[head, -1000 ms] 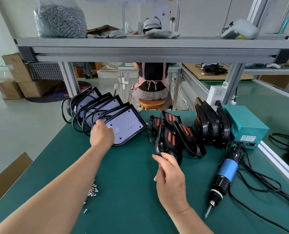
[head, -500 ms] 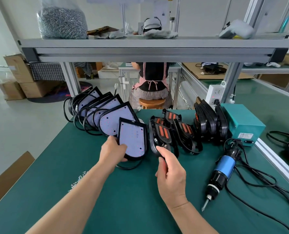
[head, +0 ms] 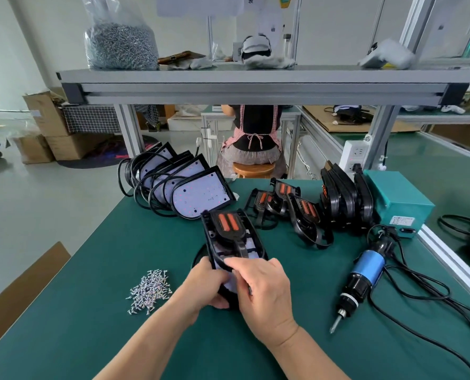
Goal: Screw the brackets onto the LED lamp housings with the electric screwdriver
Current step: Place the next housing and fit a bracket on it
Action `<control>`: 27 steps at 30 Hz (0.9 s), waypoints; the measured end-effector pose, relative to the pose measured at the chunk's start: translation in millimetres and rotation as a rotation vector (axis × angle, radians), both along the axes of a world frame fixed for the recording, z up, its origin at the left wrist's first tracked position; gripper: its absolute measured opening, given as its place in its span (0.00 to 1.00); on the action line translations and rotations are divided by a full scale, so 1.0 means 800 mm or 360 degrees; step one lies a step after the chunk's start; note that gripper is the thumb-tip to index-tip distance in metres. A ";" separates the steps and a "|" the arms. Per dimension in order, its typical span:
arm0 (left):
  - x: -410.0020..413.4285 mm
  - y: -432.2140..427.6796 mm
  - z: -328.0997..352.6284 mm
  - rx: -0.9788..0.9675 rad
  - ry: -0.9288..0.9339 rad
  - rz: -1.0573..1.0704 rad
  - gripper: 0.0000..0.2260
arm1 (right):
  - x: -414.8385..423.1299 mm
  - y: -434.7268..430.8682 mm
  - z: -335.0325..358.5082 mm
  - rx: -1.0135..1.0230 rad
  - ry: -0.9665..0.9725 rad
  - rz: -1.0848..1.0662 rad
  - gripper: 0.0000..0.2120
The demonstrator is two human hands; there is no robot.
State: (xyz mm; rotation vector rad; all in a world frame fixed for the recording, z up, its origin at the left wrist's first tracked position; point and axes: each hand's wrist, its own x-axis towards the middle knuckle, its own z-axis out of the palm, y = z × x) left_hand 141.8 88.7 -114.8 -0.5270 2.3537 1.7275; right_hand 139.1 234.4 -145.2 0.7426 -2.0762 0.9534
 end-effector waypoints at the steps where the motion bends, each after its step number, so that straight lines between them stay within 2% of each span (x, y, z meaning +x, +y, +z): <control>1: 0.005 0.002 0.000 0.0037 0.0035 -0.0039 0.09 | 0.005 0.000 0.000 -0.0002 0.0012 0.0002 0.12; 3: 0.013 0.004 0.003 0.0154 0.0096 -0.0097 0.09 | 0.013 0.001 -0.002 -0.0029 0.0045 -0.0037 0.13; 7: 0.026 0.002 0.002 0.0448 0.0127 -0.0220 0.19 | 0.026 0.013 -0.004 -0.0015 0.0064 -0.0119 0.15; 9: 0.029 0.003 -0.002 0.0587 0.0138 -0.0252 0.21 | 0.034 0.018 -0.006 0.0013 0.0031 -0.0134 0.15; 12: 0.030 0.002 -0.007 0.0666 0.0151 -0.0252 0.22 | 0.044 0.025 -0.007 0.0031 -0.0005 -0.0136 0.13; 16: 0.027 0.013 -0.005 0.0514 0.0090 -0.0195 0.24 | 0.051 0.028 -0.003 -0.0010 0.0025 -0.0106 0.07; 19: 0.025 0.023 -0.006 0.0293 0.0126 -0.0011 0.19 | 0.057 0.021 -0.002 -0.0070 0.0087 -0.0024 0.05; 22: 0.027 0.027 -0.009 0.0220 0.0197 0.0010 0.16 | 0.053 0.025 0.002 -0.0221 0.0038 0.0016 0.07; 25: 0.028 0.028 -0.012 0.0165 0.0239 0.0022 0.11 | 0.036 0.032 0.007 -0.0226 -0.0221 -0.0224 0.15; 27: 0.028 0.028 -0.013 0.0155 0.0243 0.0026 0.12 | 0.023 0.032 0.007 -0.0268 -0.0606 -0.0323 0.21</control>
